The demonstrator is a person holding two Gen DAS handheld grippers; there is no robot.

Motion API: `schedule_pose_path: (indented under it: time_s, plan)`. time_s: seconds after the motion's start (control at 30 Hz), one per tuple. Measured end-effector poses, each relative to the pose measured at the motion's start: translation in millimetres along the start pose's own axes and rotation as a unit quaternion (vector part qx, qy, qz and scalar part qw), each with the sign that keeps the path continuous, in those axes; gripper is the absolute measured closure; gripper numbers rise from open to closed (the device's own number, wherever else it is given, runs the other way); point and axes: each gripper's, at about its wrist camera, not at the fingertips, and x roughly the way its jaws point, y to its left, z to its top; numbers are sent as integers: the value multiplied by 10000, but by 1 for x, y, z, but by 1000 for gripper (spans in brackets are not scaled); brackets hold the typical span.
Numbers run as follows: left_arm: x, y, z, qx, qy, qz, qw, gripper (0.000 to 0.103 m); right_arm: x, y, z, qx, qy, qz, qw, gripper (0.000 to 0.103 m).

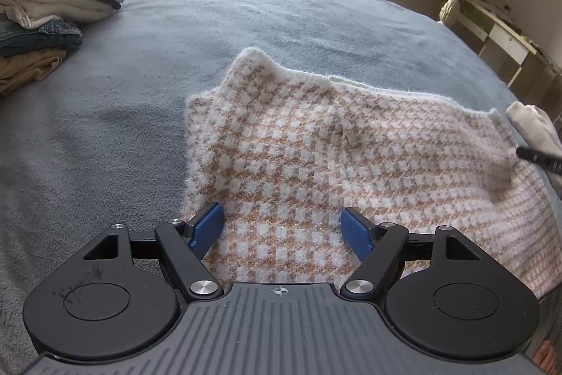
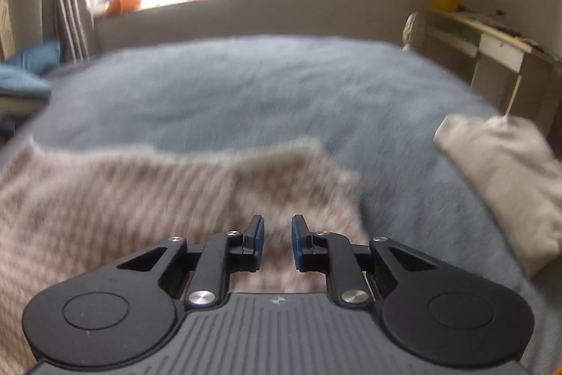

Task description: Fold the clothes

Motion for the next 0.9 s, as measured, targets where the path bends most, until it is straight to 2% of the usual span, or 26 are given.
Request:
schedule_pose_path:
  time_s: [0.07, 0.1, 0.13, 0.2, 0.3, 0.4, 0.47, 0.53, 0.6, 0.67, 0.73, 0.8, 0.83, 0.9]
  plan:
    - [0, 1, 0, -11, -2, -2, 10000, 29, 15, -8, 0, -79, 153, -208, 9996, 85]
    - [0, 1, 0, -18, -4, -3, 10000, 29, 31, -13, -5, -72, 389, -264, 9989, 85]
    - [0, 1, 0, -17, -4, 1, 10000, 28, 41, -19, -9, -4, 526, -256, 9983, 86]
    - [0, 0, 0, 7, 24, 20, 10000, 28, 43, -30, -14, 264, 509, -88, 9983, 86]
    - [0, 0, 1, 17, 50, 24, 10000, 28, 29, -23, -1, 284, 576, -208, 9977, 85]
    - [0, 0, 2, 26, 67, 24, 10000, 28, 1, -21, 6, 371, 585, 132, 9975, 84]
    - [2, -1, 2, 48, 84, 49, 9999, 28, -21, -17, 7, 228, 709, 623, 9953, 84]
    - [3, -4, 2, 80, 103, 92, 9999, 25, -38, -8, -1, -168, 828, 853, 9928, 84]
    - [4, -6, 2, 130, 115, 129, 9998, 23, -34, -3, -17, -557, 1123, 689, 9897, 84]
    - [5, -9, 2, 220, 118, 168, 9995, 22, -21, -3, -36, -691, 1397, 502, 9865, 84]
    - [4, -10, 1, 298, 117, 190, 9993, 22, -21, -4, -36, -519, 1392, 491, 9877, 85]
    - [4, -10, 0, 301, 111, 192, 9993, 22, -30, 5, -17, -463, 1247, 395, 9903, 83]
    - [3, -9, 0, 290, 107, 190, 9993, 22, -37, 13, -7, -503, 1082, 474, 9917, 83]
    - [3, -9, 0, 277, 107, 196, 9994, 22, -52, 32, 12, -637, 699, 1009, 9904, 83]
